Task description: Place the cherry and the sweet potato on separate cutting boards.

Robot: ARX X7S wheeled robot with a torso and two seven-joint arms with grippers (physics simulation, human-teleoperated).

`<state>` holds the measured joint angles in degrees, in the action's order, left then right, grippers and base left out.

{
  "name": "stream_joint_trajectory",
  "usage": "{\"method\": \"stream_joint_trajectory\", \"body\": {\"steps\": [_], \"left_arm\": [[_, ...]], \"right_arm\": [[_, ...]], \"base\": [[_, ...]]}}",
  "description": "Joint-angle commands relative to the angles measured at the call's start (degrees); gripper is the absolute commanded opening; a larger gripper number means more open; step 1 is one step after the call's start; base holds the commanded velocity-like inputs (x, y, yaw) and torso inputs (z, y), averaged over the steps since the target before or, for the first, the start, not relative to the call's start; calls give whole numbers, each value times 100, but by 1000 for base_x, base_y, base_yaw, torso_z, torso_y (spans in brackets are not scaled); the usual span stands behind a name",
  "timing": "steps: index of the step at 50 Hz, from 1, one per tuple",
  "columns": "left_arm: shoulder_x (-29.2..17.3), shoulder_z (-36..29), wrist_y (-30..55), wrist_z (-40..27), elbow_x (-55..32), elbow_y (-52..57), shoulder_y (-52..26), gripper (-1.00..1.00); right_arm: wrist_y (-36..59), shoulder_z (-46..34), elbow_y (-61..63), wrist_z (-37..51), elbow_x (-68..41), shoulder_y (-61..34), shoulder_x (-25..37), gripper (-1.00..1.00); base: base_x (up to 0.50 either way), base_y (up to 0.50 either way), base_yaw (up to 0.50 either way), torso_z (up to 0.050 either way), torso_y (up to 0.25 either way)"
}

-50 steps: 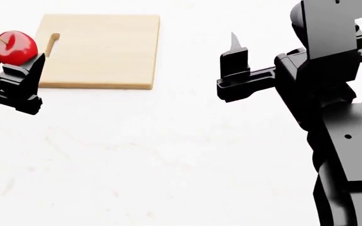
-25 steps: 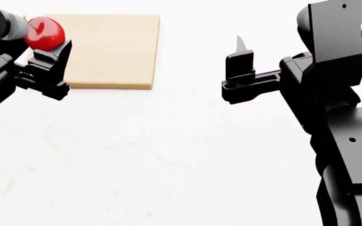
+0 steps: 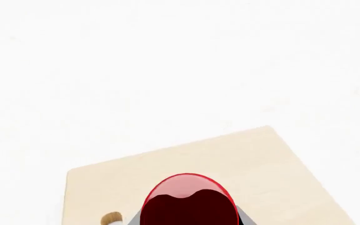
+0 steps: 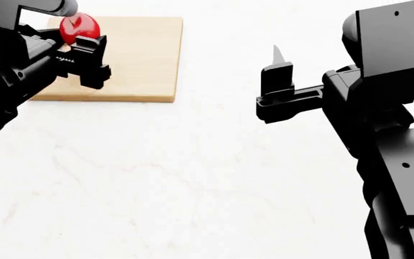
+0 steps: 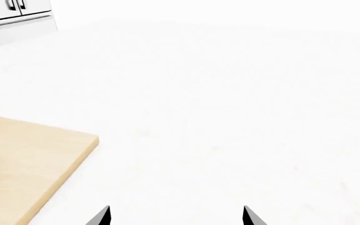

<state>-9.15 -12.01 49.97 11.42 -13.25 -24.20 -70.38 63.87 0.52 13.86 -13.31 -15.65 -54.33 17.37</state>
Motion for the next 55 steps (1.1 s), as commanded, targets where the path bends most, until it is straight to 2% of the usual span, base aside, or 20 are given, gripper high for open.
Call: {"method": "stream_joint_trajectory", "body": {"steps": [1, 6, 11, 25, 26, 37, 55], "left_arm": [[198, -177, -781, 77, 208, -1432, -483, -100], [286, -225, -1146, 144, 251, -2175, -710, -100], [277, -268, -881, 175, 179, -1713, -536, -100], [288, -325, -832, 193, 122, -1747, -551, -100], [289, -322, -802, 190, 108, -1709, -551, 100], [269, -245, -558, 161, -34, -1495, -632, 100], [155, -141, 196, -74, -246, -377, -665, 100]], "right_arm": [[-93, -98, -36, -67, -4, 18, 28, 100], [-97, -120, -82, -64, -4, -12, 31, 100], [-114, -183, -129, -76, -4, -45, 33, 100], [146, -106, -100, 38, -59, -128, 3, 100], [154, -103, -93, 43, -62, -127, 5, 100], [169, -109, -111, 46, -94, -122, 22, 100], [299, -101, -22, 72, -180, -243, 22, 100]], "base": [[0, 0, 0, 0, 0], [0, 0, 0, 0, 0], [0, 0, 0, 0, 0], [0, 0, 0, 0, 0], [0, 0, 0, 0, 0], [0, 0, 0, 0, 0], [0, 0, 0, 0, 0]]}}
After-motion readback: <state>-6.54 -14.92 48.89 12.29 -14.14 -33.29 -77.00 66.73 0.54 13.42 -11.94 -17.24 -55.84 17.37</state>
